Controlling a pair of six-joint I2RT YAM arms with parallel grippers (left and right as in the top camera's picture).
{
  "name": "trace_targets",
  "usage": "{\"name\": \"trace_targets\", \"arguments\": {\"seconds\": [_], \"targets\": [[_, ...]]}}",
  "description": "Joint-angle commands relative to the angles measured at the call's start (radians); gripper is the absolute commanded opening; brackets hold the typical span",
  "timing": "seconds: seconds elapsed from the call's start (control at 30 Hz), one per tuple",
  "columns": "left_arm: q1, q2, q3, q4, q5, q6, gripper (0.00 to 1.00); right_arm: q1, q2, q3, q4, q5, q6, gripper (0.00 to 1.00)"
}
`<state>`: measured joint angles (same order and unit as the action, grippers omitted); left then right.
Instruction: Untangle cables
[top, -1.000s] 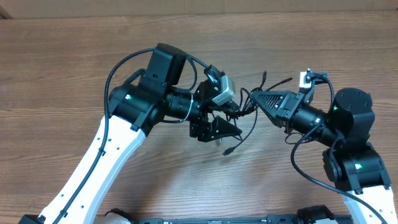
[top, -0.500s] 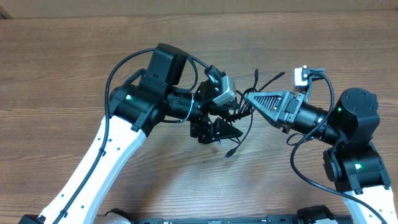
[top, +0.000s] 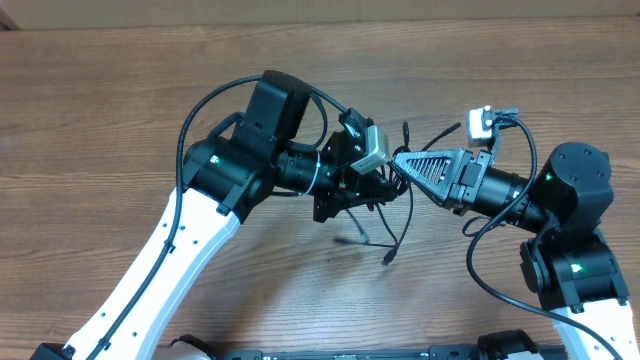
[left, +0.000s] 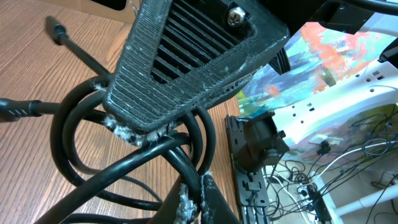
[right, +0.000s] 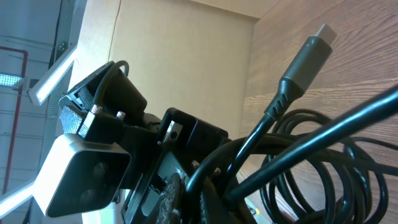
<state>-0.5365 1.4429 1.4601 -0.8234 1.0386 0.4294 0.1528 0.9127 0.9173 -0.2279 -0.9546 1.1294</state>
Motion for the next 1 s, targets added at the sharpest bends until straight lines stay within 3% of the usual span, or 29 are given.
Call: {"name": "trace_targets", "arguments": {"seconds": [0.0, 0.13, 0.3, 0.63, 0.97], "targets": [[-0.007, -0.010, 0.008, 0.006, 0.035, 0.011, 0.04, 0.002, -0.008, 0.016, 0.006, 0.008, -0.005, 0.04], [-0.007, -0.010, 0.008, 0.005, 0.030, -0.037, 0.04, 0.002, -0.004, 0.016, -0.034, 0.068, -0.088, 0.04], [-0.007, -0.012, 0.008, 0.004, 0.028, -0.160, 0.04, 0.002, 0.021, 0.016, -0.245, 0.303, -0.137, 0.04], [0.035, -0.016, 0.008, 0.026, 0.029, -0.169, 0.04, 0.002, 0.050, 0.016, -0.420, 0.372, -0.233, 0.04], [0.143, -0.025, 0.008, 0.175, 0.064, -0.353, 0.04, 0.002, 0.050, 0.016, -0.508, 0.417, -0.249, 0.04]]}}
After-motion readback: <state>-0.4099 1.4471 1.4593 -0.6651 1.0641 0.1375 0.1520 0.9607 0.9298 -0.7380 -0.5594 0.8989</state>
